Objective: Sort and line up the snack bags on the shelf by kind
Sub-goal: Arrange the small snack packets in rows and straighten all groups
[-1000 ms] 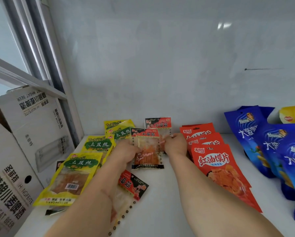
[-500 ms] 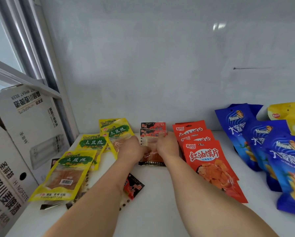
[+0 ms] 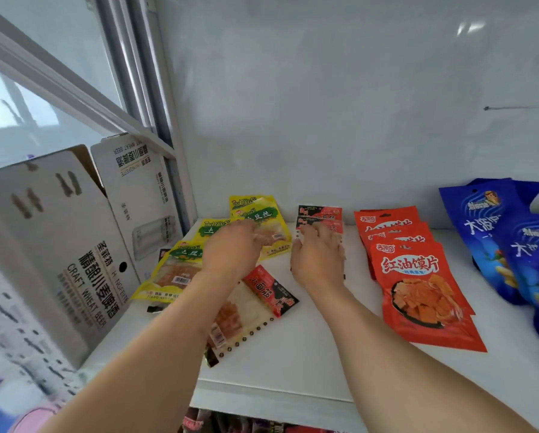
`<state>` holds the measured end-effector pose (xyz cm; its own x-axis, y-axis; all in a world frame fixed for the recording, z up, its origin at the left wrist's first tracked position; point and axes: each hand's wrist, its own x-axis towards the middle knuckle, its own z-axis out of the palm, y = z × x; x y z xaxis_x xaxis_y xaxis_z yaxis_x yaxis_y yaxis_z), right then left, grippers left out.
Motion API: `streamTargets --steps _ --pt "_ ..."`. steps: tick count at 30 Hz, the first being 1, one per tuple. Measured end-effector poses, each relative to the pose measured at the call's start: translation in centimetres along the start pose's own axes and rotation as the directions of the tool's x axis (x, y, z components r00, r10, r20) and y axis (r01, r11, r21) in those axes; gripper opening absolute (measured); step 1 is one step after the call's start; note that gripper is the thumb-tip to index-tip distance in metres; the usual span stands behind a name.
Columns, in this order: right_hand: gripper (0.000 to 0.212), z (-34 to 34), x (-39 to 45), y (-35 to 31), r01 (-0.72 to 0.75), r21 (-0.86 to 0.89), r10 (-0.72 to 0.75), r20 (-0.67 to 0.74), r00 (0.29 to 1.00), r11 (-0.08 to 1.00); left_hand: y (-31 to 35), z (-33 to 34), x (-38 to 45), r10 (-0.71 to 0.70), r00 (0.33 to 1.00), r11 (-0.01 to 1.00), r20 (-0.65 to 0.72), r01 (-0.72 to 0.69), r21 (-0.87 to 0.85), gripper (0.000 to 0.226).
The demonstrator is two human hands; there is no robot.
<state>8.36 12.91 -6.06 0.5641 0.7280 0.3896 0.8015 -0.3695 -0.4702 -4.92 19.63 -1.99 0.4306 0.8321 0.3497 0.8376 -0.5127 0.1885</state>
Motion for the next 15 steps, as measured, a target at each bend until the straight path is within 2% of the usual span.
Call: streamTargets --steps 5,10,15 --pt "0.042 0.0 -4.1 -2.8 0.045 -0.018 -0.044 0.039 0.998 0.999 -4.9 -1.6 -1.7 -0.119 0.993 0.985 -0.023 0.115 -0.125 0.030" --pt "0.045 0.4 -7.7 -5.5 -0.021 0.013 0.021 0.016 1.000 1.000 -8.6 -1.7 -3.5 -0.265 0.964 0.923 0.000 0.253 -0.290 0.042" --pt "0.057 0.9 -11.4 -8.2 -0.144 -0.048 0.144 -0.012 0.990 0.988 -10.8 -1.9 -4.9 -0.424 0.902 0.878 0.086 0.432 -0.206 0.064"
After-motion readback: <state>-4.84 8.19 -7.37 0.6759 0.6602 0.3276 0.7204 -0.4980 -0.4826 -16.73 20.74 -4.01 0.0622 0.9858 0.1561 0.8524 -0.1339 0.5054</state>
